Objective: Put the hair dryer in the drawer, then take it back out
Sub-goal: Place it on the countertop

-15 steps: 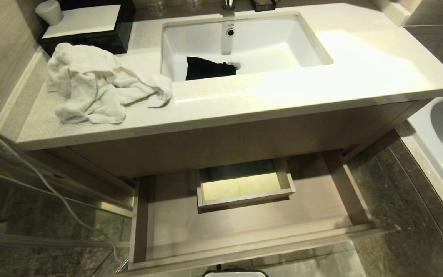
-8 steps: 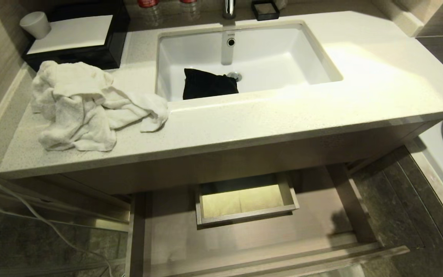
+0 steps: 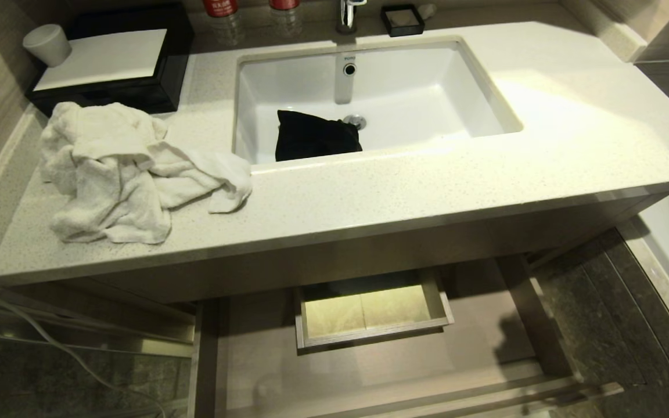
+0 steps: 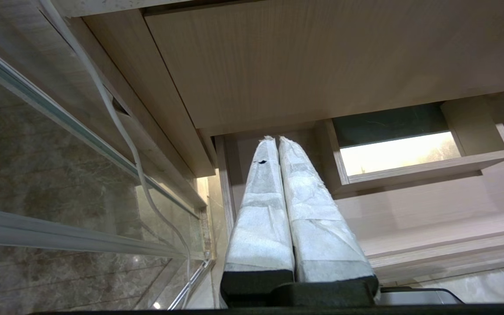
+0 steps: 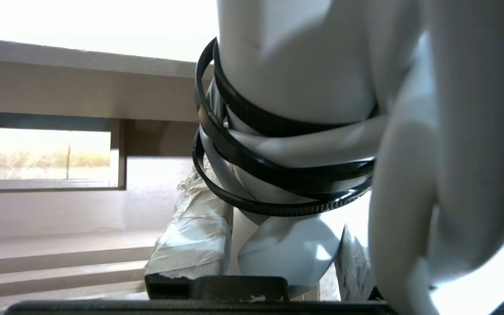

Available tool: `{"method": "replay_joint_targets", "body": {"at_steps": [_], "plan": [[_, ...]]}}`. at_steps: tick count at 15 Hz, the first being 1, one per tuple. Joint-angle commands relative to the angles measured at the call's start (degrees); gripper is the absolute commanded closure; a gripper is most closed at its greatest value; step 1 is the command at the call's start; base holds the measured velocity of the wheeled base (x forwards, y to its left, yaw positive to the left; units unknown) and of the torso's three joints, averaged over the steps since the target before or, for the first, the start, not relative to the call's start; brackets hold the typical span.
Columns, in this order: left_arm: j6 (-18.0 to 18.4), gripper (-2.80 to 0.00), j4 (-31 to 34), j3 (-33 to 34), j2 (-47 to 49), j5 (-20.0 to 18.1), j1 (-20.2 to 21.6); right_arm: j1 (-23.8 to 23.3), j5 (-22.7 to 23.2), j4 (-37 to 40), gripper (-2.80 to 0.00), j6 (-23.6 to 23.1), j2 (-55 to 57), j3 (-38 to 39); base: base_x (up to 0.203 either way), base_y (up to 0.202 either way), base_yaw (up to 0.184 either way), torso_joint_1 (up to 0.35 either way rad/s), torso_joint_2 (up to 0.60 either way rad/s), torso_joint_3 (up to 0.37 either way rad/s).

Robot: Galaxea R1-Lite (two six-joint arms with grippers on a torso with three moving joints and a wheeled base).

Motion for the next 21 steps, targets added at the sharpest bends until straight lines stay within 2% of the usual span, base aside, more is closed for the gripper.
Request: {"method": "replay_joint_targets", "body": {"at_steps": [1,7,13,16,20,21], "plan": [[0.0,0.00,0.0,0.0,0.0,0.0,0.0,0.1,0.2,0.2,0.00,-0.2,0.6,-1.2,0.000,0.000,0.000,0.000,0.00,0.000],[0.0,0.00,0.0,0.0,0.0,0.0,0.0,0.0,0.4,0.3,0.00,-1.9,1.8,-2.0,0.000,0.000,0.000,0.008,0.00,0.006],[0.0,0.00,0.0,0.1,0.0,0.0,0.0,0.1,0.5,-0.4,0.00,-2.8,2.1,-2.0,0.000,0.000,0.000,0.288,-0.13,0.157],[0.0,0.00,0.0,0.1,0.0,0.0,0.0,0.1,0.3,0.4,0.00,-3.5,5.0,-5.2,0.000,0.000,0.000,0.241,-0.12,0.103],[0.0,0.00,0.0,0.1,0.0,0.0,0.0,0.1,0.6,0.5,0.00,-3.7,11.9,-10.2,0.000,0.000,0.000,0.031,-0.02,0.015],[0.0,0.00,0.0,0.1,0.0,0.0,0.0,0.2,0.7,0.0,0.00,-5.1,13.4,-11.5,0.000,0.000,0.000,0.000,0.00,0.000]]}}
